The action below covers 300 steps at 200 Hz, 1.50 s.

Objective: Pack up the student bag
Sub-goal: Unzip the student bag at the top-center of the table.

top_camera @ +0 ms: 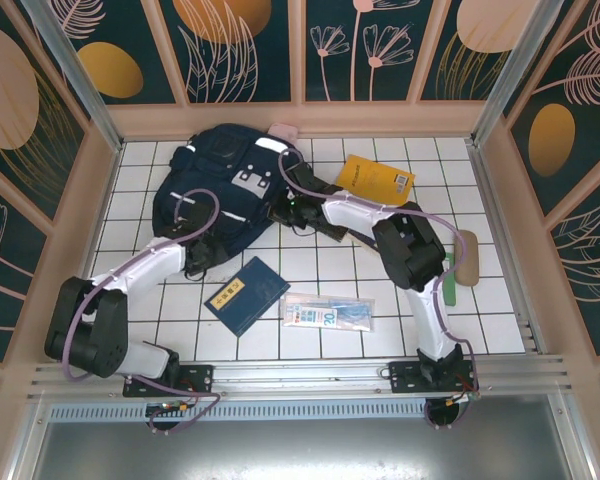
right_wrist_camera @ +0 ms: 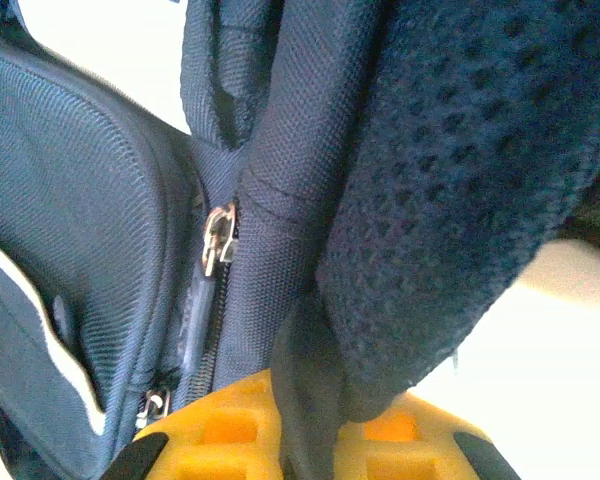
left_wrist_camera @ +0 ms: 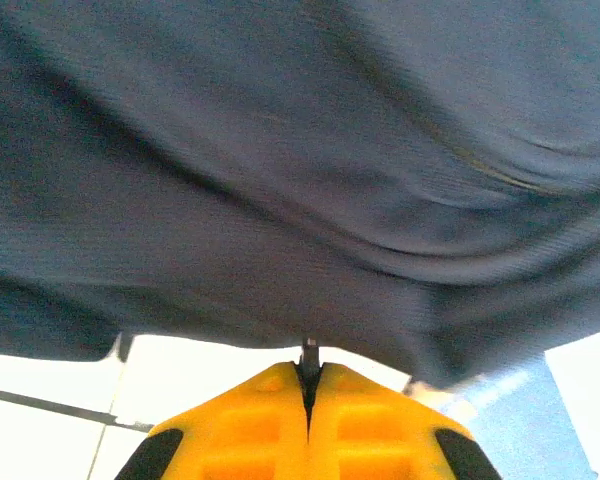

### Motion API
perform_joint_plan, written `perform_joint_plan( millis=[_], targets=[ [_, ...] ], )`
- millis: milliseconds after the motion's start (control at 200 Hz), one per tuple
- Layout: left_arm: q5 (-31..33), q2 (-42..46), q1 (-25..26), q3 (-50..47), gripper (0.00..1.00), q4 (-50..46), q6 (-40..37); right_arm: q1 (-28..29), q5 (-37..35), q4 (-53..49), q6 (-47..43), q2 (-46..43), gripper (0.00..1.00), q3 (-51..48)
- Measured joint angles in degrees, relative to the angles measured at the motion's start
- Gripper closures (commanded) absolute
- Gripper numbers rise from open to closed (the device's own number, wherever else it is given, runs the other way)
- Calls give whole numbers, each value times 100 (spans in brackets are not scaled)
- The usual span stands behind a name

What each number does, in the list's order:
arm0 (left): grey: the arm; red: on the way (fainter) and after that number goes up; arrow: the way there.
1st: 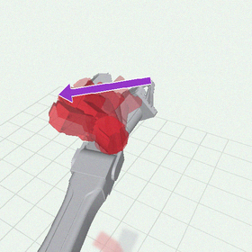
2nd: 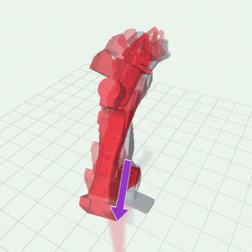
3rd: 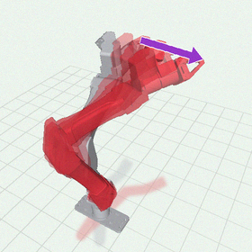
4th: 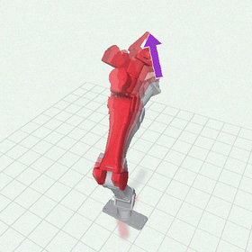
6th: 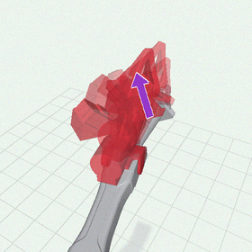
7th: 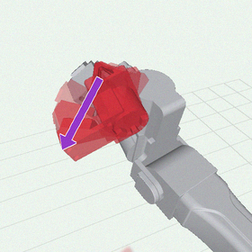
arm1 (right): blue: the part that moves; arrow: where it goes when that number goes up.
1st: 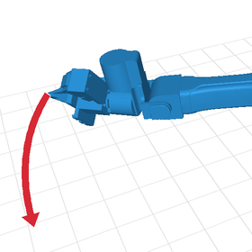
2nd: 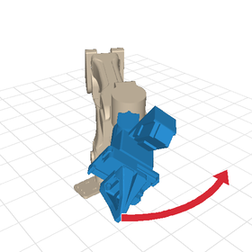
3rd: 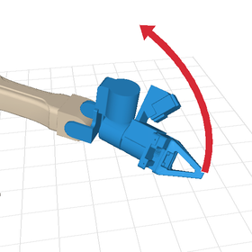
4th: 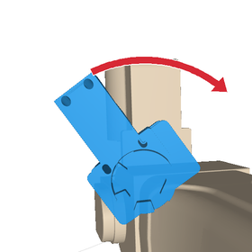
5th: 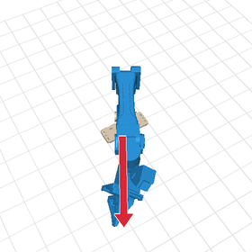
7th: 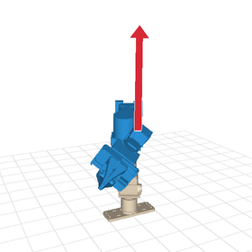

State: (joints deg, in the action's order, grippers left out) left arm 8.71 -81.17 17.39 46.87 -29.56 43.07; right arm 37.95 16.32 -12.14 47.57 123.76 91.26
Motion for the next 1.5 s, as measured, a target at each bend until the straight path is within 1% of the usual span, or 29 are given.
perform_joint_plan(
  millis=[115, 255, 325, 440, 465, 535, 575, 625, 665, 720, 770, 841, 911, 1101, 1191, 1271, 1501],
  targets=[
    [339, 236, -435, -4, 100, -173, -48, -280, -35, -203, -203, -33, 100, 98],
    [376, 330, -568, 9, 100, -109, -131, -428, 26, -402, -431, -61, 100, 249],
    [297, 330, -621, 9, 100, -68, -190, -481, 72, -507, -568, -61, 100, 323],
    [-127, 369, -654, 9, 100, 44, -367, -612, 66, -800, -824, -44, 100, 612],
    [-254, 391, -658, 9, 100, 85, -402, -651, 61, -863, -872, -28, 96, 715],
    [-629, 485, -640, 7, 100, 201, -492, -761, 15, -994, -1012, 48, 90, 1012],
    [-833, 549, -603, 7, 100, 289, -520, -815, -22, -1071, -1084, 111, 80, 1189],
    [-1032, 612, -516, 7, 100, 391, -535, -894, -111, -1132, -1169, 203, 63, 1397],
    [-1152, 647, -391, 7, 100, 461, -538, -962, -240, -1152, -1198, 260, 51, 1523],
    [-1261, 656, -192, 7, 100, 553, -535, -1075, -404, -1176, -1279, 282, 41, 1620],
    [-1392, 643, -9, 7, 100, 636, -511, -1169, -551, -1189, -1248, 278, 37, 1639],
    [-1578, 608, 188, 7, 100, 741, -439, -1276, -715, -1196, -1244, 258, 36, 1613],
    [-1690, 531, 361, 11, 100, 844, -376, -1303, -826, -1182, -1182, 138, 33, 1377],
    [-1891, 339, 647, 37, 100, 1091, -310, -1102, -857, -1147, -745, -710, 34, 11],
    [-1926, 221, 789, 85, 100, 1154, -310, -914, -693, -1014, -387, -1185, 35, -647],
    [-1930, 131, 892, 94, 100, 1180, -310, -726, -498, -852, -81, -1436, 36, -1016],
    [-1897, 83, 962, 94, 100, 1180, -310, -107, 44, -348, 634, -1429, 37, -1241]
  ],
)
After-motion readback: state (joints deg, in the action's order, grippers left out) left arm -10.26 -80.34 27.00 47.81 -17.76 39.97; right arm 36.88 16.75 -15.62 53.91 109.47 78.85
